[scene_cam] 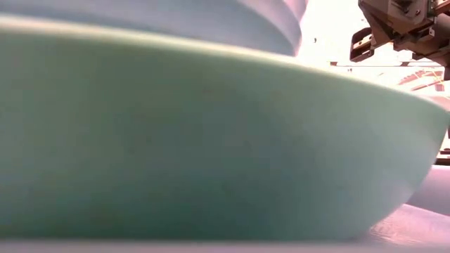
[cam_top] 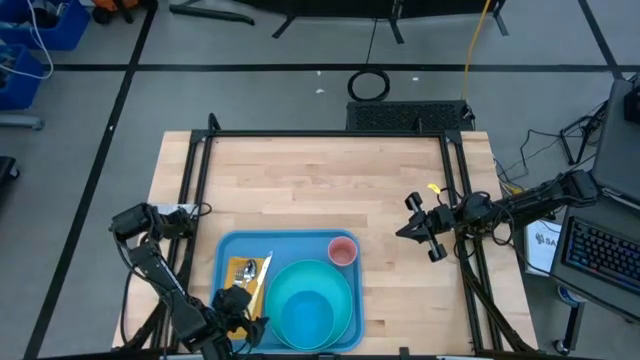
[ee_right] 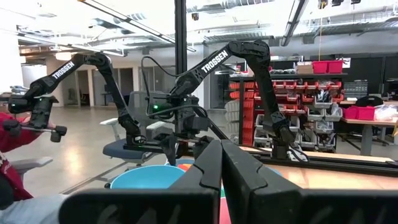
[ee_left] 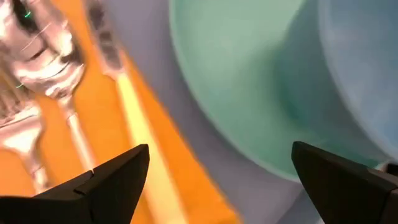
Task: Set up tray
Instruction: Put the light yellow table knife to the right of the orange spoon on the yellow table napkin
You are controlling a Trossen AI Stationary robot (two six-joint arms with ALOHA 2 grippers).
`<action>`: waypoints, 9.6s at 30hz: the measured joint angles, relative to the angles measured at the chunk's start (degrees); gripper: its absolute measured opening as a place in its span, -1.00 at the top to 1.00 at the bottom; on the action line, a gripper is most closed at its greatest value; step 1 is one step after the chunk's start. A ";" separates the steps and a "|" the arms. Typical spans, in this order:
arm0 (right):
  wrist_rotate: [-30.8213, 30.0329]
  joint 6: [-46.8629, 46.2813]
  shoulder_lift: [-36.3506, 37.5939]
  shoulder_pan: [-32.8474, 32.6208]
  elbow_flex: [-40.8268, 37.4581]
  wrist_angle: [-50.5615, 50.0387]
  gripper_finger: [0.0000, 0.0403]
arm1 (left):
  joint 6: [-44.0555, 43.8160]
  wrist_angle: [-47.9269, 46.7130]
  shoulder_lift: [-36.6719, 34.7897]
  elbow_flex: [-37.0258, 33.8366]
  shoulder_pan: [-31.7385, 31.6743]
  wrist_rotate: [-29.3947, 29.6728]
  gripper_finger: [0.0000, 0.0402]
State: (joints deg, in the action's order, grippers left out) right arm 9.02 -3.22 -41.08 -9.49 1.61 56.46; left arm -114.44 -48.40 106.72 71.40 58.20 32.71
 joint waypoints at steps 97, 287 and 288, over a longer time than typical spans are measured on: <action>0.01 1.09 0.00 0.00 -0.02 -0.08 1.00 | 1.82 -3.18 5.51 0.00 -2.69 -5.91 -0.11; 0.00 1.09 0.00 0.01 -0.07 -0.17 1.00 | -11.89 -23.21 -1.44 4.20 -0.75 4.21 0.82; 0.02 1.09 0.00 0.02 -0.07 -0.17 1.00 | -11.45 -23.19 -2.06 4.20 -0.71 2.86 0.82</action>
State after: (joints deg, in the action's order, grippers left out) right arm 9.04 -2.13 -41.08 -9.48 1.54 56.29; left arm -125.89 -71.59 104.66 75.59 57.49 35.57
